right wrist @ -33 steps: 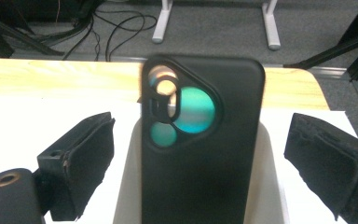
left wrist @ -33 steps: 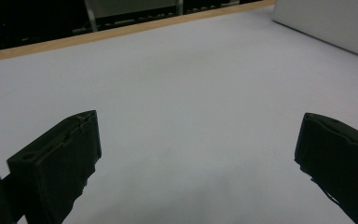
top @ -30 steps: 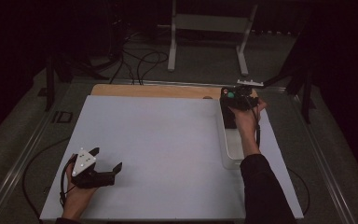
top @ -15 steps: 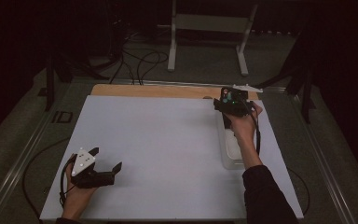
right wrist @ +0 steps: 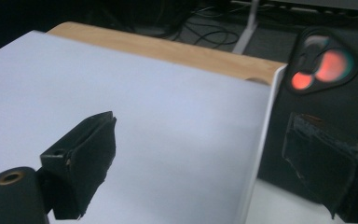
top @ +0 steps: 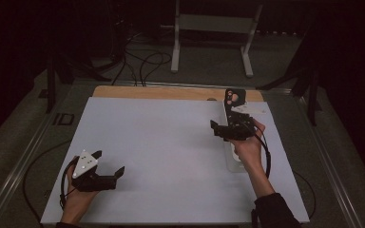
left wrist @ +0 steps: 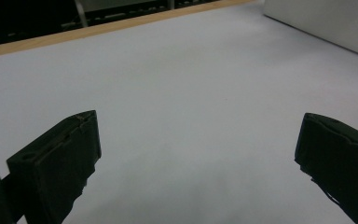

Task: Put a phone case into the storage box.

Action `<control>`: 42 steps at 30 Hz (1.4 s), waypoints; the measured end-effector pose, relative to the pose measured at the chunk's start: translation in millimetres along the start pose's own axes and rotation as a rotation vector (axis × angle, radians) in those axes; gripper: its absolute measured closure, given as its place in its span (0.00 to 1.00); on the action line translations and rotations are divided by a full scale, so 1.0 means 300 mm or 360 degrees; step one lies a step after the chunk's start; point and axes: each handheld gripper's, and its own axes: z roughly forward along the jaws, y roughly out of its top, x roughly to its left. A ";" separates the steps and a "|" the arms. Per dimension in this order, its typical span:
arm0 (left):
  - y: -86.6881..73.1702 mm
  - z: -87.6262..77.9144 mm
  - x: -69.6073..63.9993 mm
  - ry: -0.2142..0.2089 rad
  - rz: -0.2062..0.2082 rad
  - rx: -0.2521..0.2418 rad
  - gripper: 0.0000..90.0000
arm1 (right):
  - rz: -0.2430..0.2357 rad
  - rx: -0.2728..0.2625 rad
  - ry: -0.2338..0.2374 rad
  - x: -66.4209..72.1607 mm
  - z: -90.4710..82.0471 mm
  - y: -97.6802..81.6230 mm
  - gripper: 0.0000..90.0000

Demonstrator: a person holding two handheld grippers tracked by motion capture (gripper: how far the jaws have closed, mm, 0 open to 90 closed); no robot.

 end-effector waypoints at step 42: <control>0.006 -0.072 0.023 -0.0065 -0.0001 -0.0104 0.01 | -0.0121 -0.0324 0.0219 0.008 -0.272 -0.397 0.10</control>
